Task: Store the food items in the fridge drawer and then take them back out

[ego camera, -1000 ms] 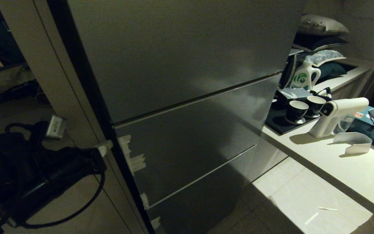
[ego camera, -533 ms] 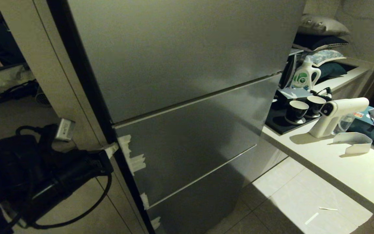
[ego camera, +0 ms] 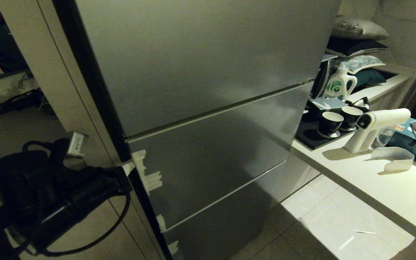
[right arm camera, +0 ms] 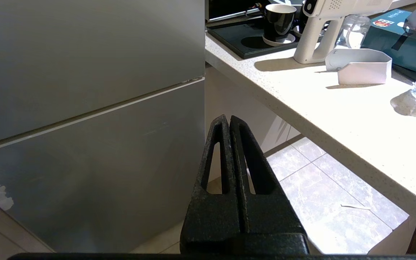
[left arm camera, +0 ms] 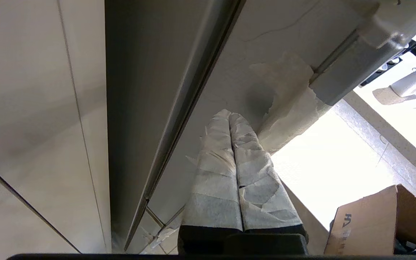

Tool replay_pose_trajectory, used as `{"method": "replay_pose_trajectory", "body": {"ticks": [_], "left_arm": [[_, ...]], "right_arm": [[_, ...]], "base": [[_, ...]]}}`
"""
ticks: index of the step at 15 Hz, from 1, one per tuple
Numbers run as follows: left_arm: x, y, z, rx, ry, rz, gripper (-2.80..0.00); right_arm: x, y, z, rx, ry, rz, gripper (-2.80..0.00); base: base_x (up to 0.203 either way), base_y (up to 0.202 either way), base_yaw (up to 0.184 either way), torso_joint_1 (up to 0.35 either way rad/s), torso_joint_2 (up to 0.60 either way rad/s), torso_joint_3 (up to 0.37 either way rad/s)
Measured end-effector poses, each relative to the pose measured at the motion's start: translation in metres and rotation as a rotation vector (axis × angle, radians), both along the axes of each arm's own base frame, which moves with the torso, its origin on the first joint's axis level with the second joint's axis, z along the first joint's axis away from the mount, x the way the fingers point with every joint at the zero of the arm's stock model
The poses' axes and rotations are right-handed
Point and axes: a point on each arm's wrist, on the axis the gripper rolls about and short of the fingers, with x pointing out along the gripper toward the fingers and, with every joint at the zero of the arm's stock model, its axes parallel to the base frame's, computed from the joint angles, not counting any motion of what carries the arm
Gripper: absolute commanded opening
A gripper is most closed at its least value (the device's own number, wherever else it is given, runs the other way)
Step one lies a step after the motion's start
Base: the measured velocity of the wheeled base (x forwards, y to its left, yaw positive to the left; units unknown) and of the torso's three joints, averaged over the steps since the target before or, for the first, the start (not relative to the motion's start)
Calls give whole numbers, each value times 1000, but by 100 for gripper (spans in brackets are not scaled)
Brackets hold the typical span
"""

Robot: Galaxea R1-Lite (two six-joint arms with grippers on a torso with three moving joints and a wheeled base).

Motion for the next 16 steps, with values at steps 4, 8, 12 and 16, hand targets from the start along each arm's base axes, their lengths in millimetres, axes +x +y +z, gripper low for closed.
{"method": "replay_pose_trajectory", "body": {"ticks": [4,8,12,16], "left_arm": [[-4,-5,-2,-9,11,-21,-280],[-9,-11,-4,-9,14,-55,-280],[-14,-15,-7,-11,16,-92,-280],[-20,-18,-10,-6,24,-114,-280]], "right_arm": [[0,0,0,1,1,0,-280],[0,0,0,1,0,0,-280],[0,0,0,1,0,-1,-280],[0,0,0,3,1,1,-280]], "base": [[0,0,0,0,0,0],[0,0,0,0,0,0],[0,0,0,0,0,0],[0,0,0,0,0,0]]}}
